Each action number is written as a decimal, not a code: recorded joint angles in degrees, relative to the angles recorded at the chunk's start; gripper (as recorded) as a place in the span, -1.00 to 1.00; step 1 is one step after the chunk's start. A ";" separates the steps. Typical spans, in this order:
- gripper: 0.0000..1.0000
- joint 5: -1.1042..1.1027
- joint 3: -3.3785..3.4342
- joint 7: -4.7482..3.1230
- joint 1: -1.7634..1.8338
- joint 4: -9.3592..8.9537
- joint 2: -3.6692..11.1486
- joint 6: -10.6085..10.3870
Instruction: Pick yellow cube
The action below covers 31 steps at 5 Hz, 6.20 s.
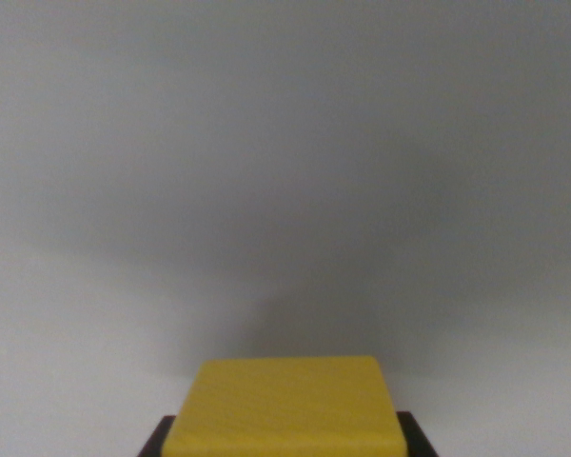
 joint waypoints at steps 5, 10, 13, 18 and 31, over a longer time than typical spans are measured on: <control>1.00 0.13 0.06 -0.01 -0.06 2.49 -1.17 3.66; 1.00 0.38 0.17 -0.03 -0.16 7.15 -3.37 10.50; 1.00 0.47 0.20 -0.04 -0.20 8.79 -4.15 12.92; 1.00 0.76 0.33 -0.07 -0.32 14.25 -6.73 20.94; 1.00 1.33 0.57 -0.12 -0.56 24.72 -11.67 36.32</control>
